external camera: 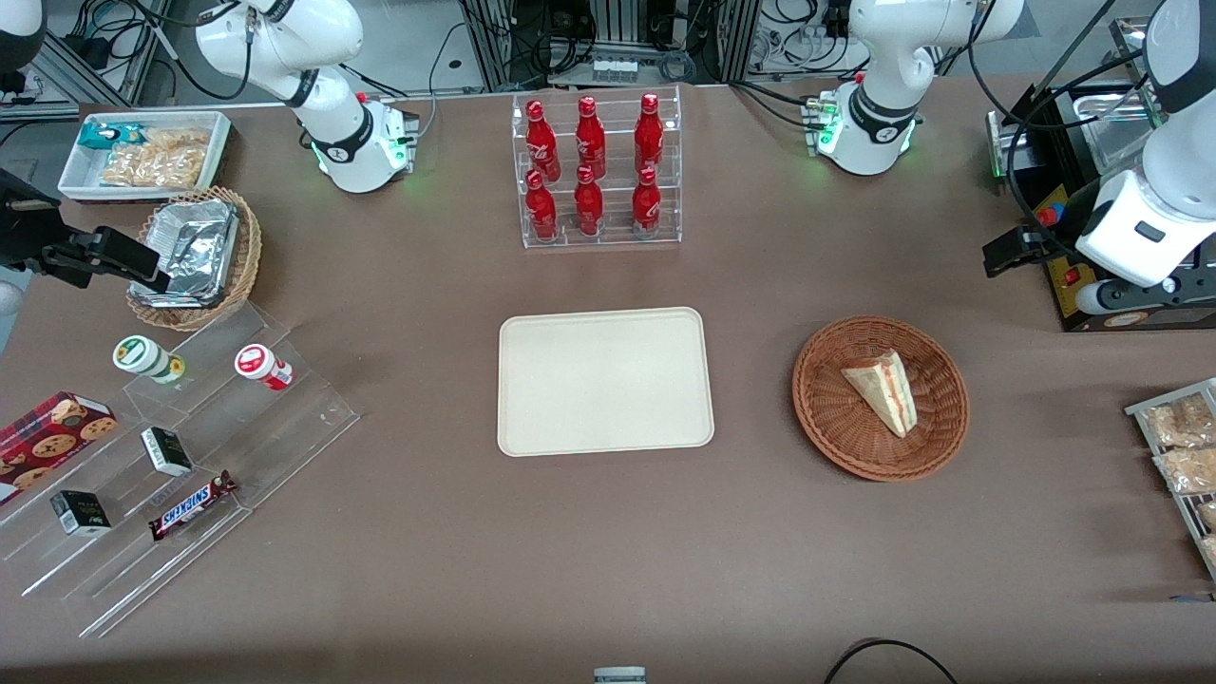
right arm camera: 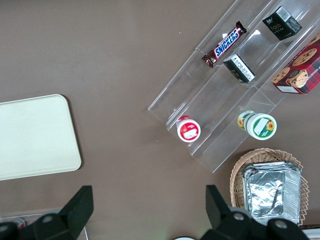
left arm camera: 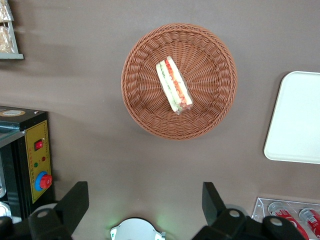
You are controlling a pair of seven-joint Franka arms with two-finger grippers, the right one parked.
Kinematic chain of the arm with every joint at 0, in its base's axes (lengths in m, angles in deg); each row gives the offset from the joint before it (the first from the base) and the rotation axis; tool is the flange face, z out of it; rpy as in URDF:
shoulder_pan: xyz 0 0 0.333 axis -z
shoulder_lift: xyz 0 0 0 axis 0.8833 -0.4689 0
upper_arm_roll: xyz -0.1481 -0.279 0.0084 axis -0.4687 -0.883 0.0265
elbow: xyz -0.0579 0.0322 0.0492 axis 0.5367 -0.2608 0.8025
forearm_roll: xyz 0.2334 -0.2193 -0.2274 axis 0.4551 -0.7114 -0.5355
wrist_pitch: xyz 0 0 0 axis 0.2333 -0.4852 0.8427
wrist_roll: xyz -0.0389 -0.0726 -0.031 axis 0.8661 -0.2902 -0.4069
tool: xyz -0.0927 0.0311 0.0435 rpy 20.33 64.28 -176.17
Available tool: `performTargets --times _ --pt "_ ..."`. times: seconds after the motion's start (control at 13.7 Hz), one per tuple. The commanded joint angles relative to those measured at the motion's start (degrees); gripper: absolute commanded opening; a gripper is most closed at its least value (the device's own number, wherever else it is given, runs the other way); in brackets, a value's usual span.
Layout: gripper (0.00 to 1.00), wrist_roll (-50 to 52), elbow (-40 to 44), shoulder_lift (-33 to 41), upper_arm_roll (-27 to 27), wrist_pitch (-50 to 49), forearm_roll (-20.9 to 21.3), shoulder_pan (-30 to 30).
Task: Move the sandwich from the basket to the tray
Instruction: 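Move the left gripper over the sandwich in the wicker basket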
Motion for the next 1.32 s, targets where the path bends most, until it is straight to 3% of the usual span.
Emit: performTargets --times 0.0,0.44,0.8,1.24 --pt "1.00 -0.9 0.3 -0.2 -0.6 -1.3 0.2 0.1" --pt "1.00 -1.1 -3.6 -6.5 -0.6 1.6 0.8 0.3" --pt "1.00 -1.0 -19.0 -7.2 -0.6 22.7 1.1 0.4" --pt "1.00 0.2 -26.9 -6.5 -0.6 32.6 1.1 0.8"
